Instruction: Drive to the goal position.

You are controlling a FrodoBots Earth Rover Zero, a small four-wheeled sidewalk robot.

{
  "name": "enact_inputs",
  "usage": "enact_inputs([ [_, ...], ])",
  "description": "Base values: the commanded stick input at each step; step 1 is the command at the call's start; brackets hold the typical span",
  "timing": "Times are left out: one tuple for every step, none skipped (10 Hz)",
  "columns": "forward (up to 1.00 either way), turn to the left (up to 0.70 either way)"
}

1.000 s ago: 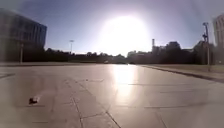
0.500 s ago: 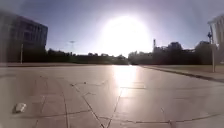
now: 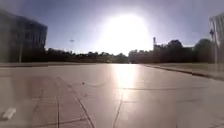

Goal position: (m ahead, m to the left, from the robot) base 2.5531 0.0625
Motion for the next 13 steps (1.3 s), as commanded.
enact_inputs([
  [0.70,0.00],
  [0.70,0.00],
  [0.70,0.00],
  [0.70,0.00],
  [0.70,0.00],
  [0.70,0.00],
  [0.70,0.00],
  [0.70,0.00],
  [0.70,0.00],
  [0.70,0.00],
  [0.70,0.00],
  [0.70,0.00],
  [0.70,0.00],
])
